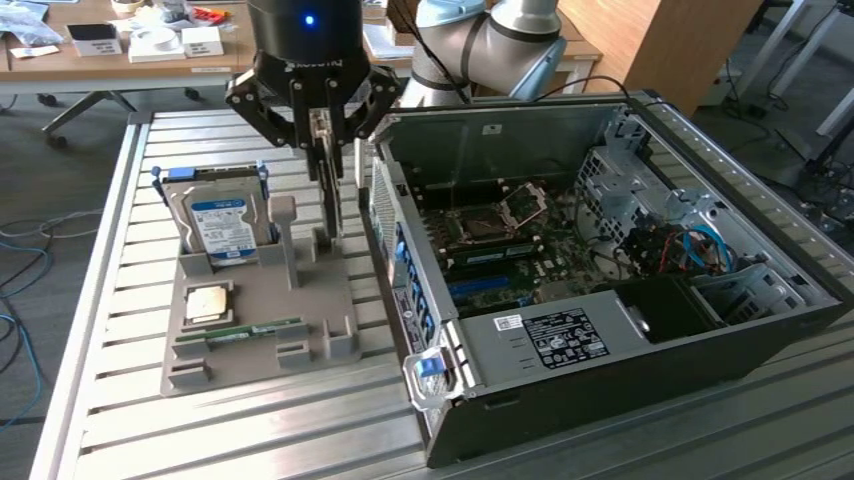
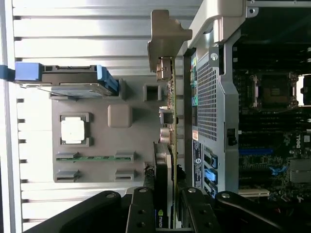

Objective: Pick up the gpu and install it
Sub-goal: 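Pick up the gpu and move the gpu toward the slot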

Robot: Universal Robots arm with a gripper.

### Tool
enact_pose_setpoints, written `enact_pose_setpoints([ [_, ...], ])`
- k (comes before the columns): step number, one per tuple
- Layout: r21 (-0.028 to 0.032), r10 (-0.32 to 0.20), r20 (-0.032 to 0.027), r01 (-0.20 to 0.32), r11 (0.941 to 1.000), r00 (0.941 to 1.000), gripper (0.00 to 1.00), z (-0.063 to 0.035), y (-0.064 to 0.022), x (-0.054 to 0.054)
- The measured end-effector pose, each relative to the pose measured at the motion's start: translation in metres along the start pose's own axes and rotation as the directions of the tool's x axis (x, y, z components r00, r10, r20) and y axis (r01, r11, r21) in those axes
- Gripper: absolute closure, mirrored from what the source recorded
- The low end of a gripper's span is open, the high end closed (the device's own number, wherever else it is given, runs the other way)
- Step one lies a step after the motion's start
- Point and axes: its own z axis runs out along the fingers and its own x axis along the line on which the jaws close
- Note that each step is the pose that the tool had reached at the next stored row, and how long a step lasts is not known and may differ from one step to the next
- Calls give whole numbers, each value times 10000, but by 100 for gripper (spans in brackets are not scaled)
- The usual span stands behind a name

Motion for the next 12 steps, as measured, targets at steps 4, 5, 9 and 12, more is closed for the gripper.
enact_pose_setpoints([
  [4,-1,-1,13,1,10000,10000,73,-107,6,-4],
  [5,0,-1,16,1,10000,10000,73,-136,7,-5],
  [9,-1,-2,26,2,10000,10000,73,-249,13,-10],
  [12,-2,-2,33,2,10000,10000,73,-326,17,-12],
])
